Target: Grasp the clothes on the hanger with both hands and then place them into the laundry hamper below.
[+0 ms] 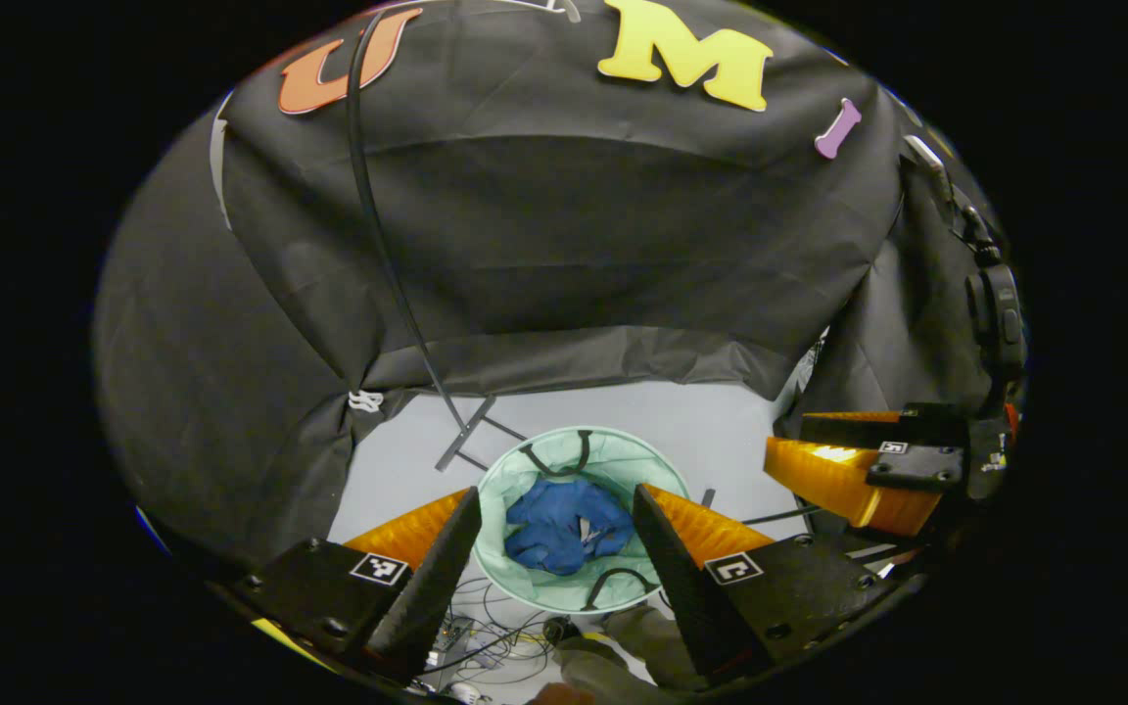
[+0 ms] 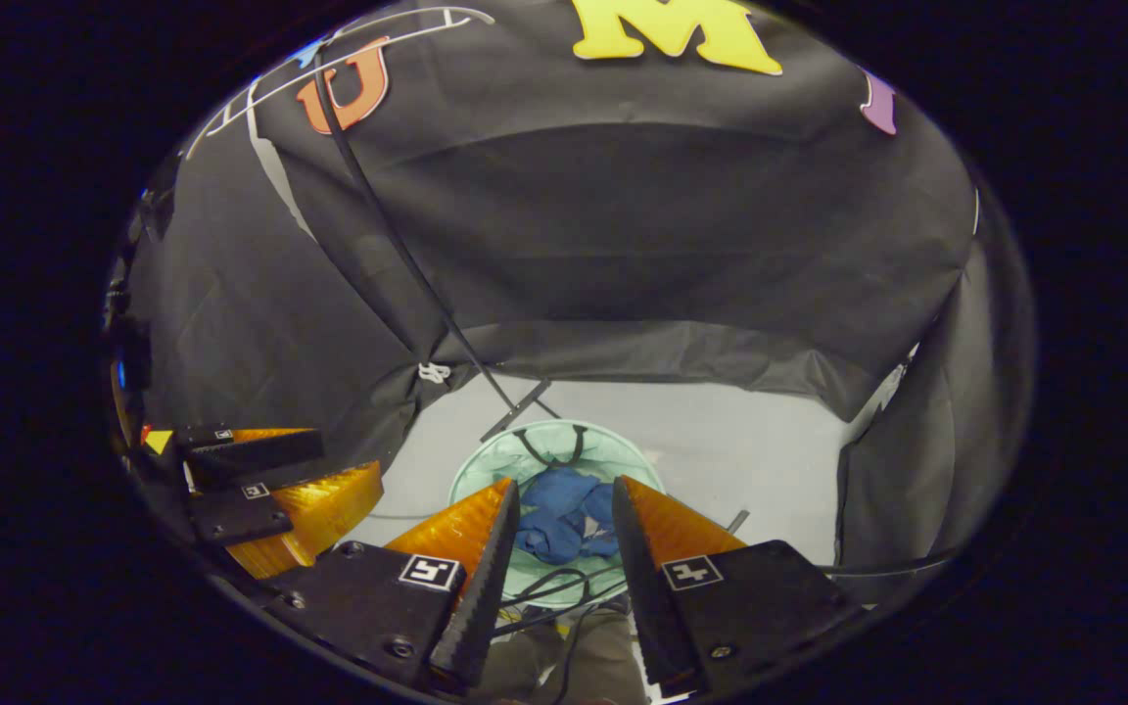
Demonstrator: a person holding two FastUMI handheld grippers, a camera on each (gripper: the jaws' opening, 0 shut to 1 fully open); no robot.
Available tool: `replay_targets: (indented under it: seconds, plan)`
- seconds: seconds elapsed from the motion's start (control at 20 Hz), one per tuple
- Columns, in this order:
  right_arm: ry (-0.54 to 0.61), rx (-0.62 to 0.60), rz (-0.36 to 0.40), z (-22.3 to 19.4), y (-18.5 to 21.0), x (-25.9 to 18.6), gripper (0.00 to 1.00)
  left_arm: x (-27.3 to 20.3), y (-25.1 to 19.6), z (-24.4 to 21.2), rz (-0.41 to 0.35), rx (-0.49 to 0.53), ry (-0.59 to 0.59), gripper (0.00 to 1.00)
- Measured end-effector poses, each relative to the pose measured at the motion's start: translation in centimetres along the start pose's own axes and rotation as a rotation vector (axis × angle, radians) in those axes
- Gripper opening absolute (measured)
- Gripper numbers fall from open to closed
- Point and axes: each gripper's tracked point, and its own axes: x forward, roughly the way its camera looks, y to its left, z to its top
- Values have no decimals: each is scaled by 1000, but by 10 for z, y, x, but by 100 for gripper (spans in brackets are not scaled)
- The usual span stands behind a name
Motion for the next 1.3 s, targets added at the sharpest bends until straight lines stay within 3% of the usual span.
replay_targets:
  seconds: [0.15, 0.2, 0.25, 0.65, 0.7, 0.8, 0.9, 1.0, 1.1, 1.25, 1.3]
  plan:
    - [-89, -8, -51, 9, -6, -27, 63, -18, 8, 7, 16, 1, -36, 96]
    - [-116, -10, -61, 13, -3, -40, 72, -26, 11, 12, 23, 6, -55, 100]
    - [-147, -10, -71, 19, -2, -54, 78, -37, 12, 18, 28, 14, -75, 98]
    - [-470, 37, -150, 47, 2, -179, 80, -142, 17, 70, 9, 122, -323, 97]
    - [-507, 48, -159, 48, 4, -190, 83, -157, 13, 74, 2, 134, -360, 97]
    - [-563, 57, -178, 52, 7, -216, 100, -186, 8, 88, -10, 157, -431, 97]
    - [-617, 62, -204, 55, 7, -255, 99, -198, 4, 98, -18, 171, -490, 100]
    - [-656, 61, -225, 61, 5, -289, 99, -226, 0, 108, -36, 183, -543, 92]
    - [-713, 55, -243, 62, 3, -326, 99, -256, 2, 115, -26, 193, -617, 92]
    - [-860, 39, -260, 74, 7, -398, 100, -315, 5, 136, -15, 171, -773, 94]
    - [-915, 35, -262, 76, 10, -419, 100, -340, 8, 141, -19, 156, -829, 100]
